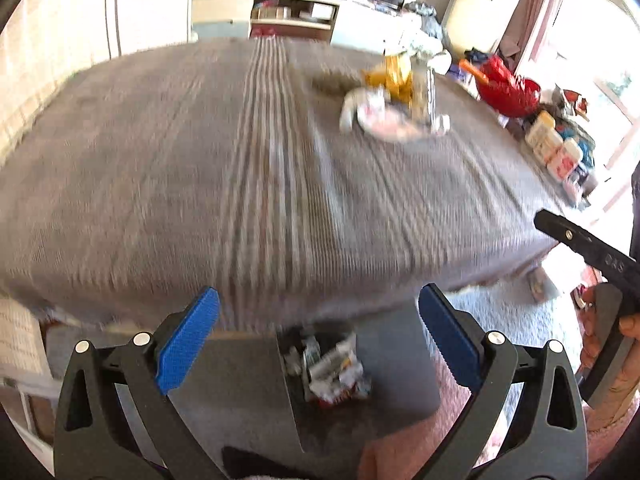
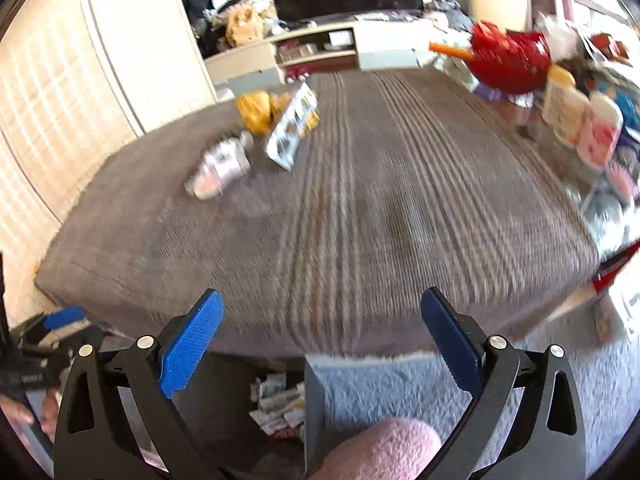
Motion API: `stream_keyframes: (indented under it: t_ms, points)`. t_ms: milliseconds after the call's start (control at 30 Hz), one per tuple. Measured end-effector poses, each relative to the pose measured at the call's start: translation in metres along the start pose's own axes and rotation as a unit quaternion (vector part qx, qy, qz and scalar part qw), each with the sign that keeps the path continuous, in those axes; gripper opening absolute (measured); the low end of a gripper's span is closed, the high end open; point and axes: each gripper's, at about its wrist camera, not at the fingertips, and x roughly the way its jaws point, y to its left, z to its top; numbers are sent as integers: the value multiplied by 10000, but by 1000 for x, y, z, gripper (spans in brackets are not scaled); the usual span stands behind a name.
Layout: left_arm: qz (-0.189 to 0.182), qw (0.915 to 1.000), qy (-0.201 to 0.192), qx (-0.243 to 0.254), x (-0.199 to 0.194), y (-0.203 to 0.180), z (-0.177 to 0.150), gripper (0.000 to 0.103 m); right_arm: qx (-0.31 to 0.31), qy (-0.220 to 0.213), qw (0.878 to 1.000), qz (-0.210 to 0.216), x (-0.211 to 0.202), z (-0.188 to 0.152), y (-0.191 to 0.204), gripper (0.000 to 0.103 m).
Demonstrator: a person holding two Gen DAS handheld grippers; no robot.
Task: Collect trash
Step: 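Move both tools back over the remaining trash, then grasp the white plastic bag with the left tool while the right tool grasps the silver blister pack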
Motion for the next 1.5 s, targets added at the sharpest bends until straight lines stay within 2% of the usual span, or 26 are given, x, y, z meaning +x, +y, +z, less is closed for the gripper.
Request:
stream_keyframes:
  t_ms: [267, 467, 567, 700, 900, 967, 1033, 1133, 1367, 1433, 1500]
  points:
    - [156, 9978, -555, 313, 12, -4, 73, 95, -7, -249, 9994, 224, 11, 61, 7, 99]
    - [78, 9969, -620, 468, 32, -14, 105, 94, -53, -110, 9999, -1, 63, 105, 21, 99]
    - [45, 9966, -580, 578, 46, -20, 114, 89, -182, -26, 9996, -212, 92, 119, 32, 98]
    - [16, 9950, -549, 829, 67, -29, 122, 81, 13, 304, 9995, 66, 125, 126, 33, 82]
    - [-36, 9947, -452, 922, 99, -38, 134, 80, 499, 710, 9955, 375, 165, 130, 19, 53]
    - [-99, 9946, -382, 960, 109, -43, 138, 75, 479, 745, 9950, 457, 170, 129, 17, 42]
    - [-130, 9943, -327, 1008, 118, -47, 142, 66, 463, 702, 9954, 455, 169, 128, 17, 40]
    - [-168, 9940, -296, 1035, 129, -50, 148, 59, 482, 582, 9960, 485, 163, 128, 10, 37]
    - [-260, 9942, -118, 1036, 145, -48, 154, 44, 368, 467, 9971, 483, 149, 118, 2, 35]
    - [-251, 9941, -108, 1052, 145, -48, 156, 30, 272, 424, 9979, 408, 144, 117, 2, 35]
    - [-241, 9939, -95, 1073, 144, -48, 157, 24, 240, 402, 9981, 403, 140, 115, 2, 35]
